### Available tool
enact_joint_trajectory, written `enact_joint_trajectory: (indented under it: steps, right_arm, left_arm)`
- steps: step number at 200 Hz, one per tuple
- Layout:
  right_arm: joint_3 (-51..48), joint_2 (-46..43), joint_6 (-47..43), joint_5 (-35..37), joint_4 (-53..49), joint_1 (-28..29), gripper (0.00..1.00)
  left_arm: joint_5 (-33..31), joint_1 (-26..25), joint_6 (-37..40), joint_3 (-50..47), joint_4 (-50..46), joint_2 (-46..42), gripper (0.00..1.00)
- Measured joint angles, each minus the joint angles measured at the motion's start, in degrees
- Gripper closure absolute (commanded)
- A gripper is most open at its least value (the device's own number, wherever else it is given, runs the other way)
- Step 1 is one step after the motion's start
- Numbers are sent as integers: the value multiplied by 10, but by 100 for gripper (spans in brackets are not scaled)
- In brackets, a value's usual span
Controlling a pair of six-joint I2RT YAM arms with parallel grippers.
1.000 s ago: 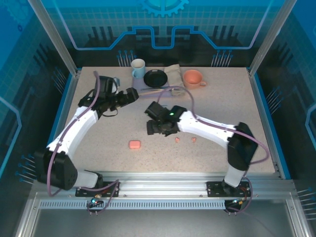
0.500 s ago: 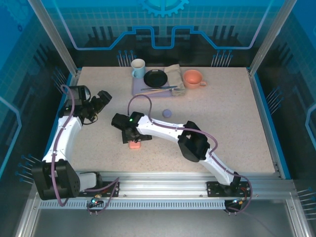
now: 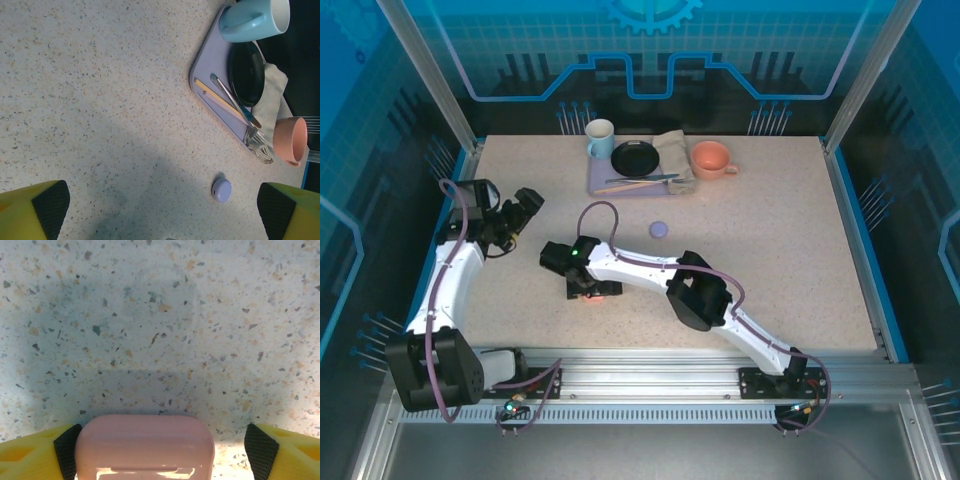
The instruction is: Insert the wireless bluetooth earbuds into the charging case
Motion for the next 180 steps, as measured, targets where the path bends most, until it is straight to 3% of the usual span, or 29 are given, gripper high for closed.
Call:
enact_joint_trajectory:
  steps: [68,129,180]
  right_arm:
    - [0,2,16,-14,4,3,26]
    - [-1,0,19,-20,11,3,50]
    - [-92,-54,20,-14,53,-5,55]
  left_arm:
    - [7,0,-4,-11,10,-1,1]
    - [15,0,-9,-45,41,-23,1]
    - [52,2,-23,-73,87,-30,1]
